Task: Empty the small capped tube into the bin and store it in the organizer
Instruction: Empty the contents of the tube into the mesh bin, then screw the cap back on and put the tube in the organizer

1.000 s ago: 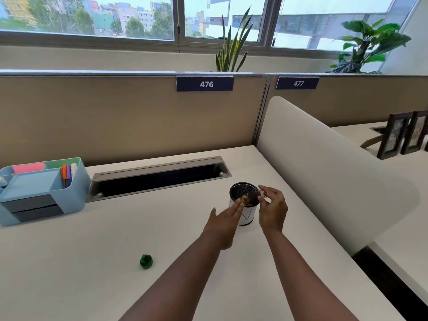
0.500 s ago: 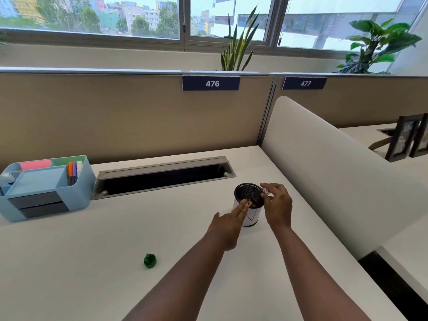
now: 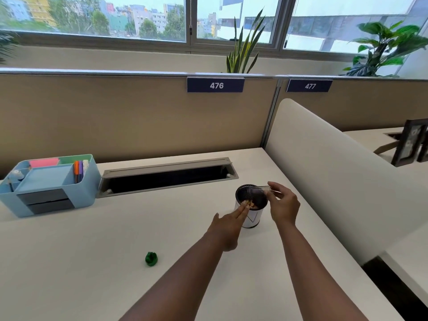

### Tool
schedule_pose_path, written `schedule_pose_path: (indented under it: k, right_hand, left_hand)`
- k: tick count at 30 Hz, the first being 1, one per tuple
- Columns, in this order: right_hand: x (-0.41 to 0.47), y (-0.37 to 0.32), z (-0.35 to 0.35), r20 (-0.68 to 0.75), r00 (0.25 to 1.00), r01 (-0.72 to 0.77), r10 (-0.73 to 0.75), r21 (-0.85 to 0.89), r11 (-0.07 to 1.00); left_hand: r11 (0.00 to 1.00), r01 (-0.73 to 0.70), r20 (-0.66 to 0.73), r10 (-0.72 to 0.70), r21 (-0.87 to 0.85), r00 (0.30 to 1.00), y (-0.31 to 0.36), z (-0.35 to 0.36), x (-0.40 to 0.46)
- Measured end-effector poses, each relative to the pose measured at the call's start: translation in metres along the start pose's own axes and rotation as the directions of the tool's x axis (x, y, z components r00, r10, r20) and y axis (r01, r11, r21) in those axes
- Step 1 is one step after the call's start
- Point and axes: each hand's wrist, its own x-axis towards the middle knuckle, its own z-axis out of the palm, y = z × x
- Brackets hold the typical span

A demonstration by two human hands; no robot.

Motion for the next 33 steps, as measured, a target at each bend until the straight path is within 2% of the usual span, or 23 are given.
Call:
schedule_pose_path:
  k: [3, 6, 8, 10, 12, 15, 17, 19, 22, 27, 29, 31, 33]
  right_hand:
    - [-0.001, -0.007, 0.003, 0.001, 0.977, -0.204, 0.211, 0.268, 0.942]
    - [-0.003, -0.011, 0.005, 0.071, 0.943, -0.320, 0.324, 0.457, 0.830]
    - [-0.007, -0.017, 0.004, 0.154, 0.915, -0.390, 0.372, 0.570, 0.723]
    - [-0.014, -0.024, 0.000, 0.243, 0.886, -0.450, 0.395, 0.658, 0.604]
    - [-0.022, -0.030, 0.000, 0.343, 0.854, -0.512, 0.392, 0.694, 0.506]
    - [-0.037, -0.040, 0.007, 0.476, 0.796, -0.603, 0.374, 0.675, 0.424]
    - [-0.049, -0.048, 0.015, 0.550, 0.756, -0.654, 0.355, 0.656, 0.377]
    - [-0.061, -0.054, 0.025, 0.609, 0.723, -0.691, 0.328, 0.630, 0.354]
    - [-0.077, -0.060, 0.040, 0.651, 0.699, -0.709, 0.296, 0.577, 0.405]
    - [-0.103, -0.065, 0.069, 0.593, 0.746, -0.607, 0.304, 0.418, 0.676]
    - [-0.114, -0.062, 0.082, 0.579, 0.782, -0.447, 0.230, 0.265, 0.854]
    - [-0.127, -0.062, 0.097, 0.614, 0.782, -0.161, 0.107, 0.034, 0.986]
    - [-0.140, -0.063, 0.110, 0.734, 0.679, 0.169, -0.004, -0.151, 0.974]
  left_hand:
    - [1.000, -0.024, 0.022, 0.024, -0.013, 0.999, -0.001, -0.003, 0.002]
    - [0.998, -0.060, -0.012, 0.060, -0.032, 0.998, -0.004, -0.006, 0.003]
    - [0.990, -0.073, -0.088, 0.063, -0.116, 0.994, -0.006, -0.009, 0.003]
    - [0.952, -0.081, -0.198, 0.023, -0.294, 0.980, -0.006, -0.013, 0.000]
    - [0.838, -0.092, -0.298, -0.087, -0.537, 0.951, -0.006, -0.019, -0.004]
    - [0.550, -0.126, -0.328, -0.286, -0.826, 0.900, -0.006, -0.030, -0.014]
    - [0.292, -0.193, -0.292, -0.349, -0.937, 0.890, -0.008, -0.038, -0.022]
    - [0.120, -0.248, -0.276, -0.423, -0.961, 0.863, -0.013, -0.043, -0.033]
    - [0.058, -0.276, -0.264, -0.534, -0.959, 0.803, -0.027, -0.044, -0.049]
    - [0.144, -0.268, -0.296, -0.643, -0.953, 0.706, -0.064, -0.044, -0.081]
    - [0.169, -0.259, -0.303, -0.674, -0.951, 0.674, -0.081, -0.044, -0.094]
    - [0.188, -0.236, -0.299, -0.703, -0.953, 0.645, -0.098, -0.043, -0.109]
    - [0.217, -0.204, -0.298, -0.722, -0.955, 0.624, -0.113, -0.041, -0.121]
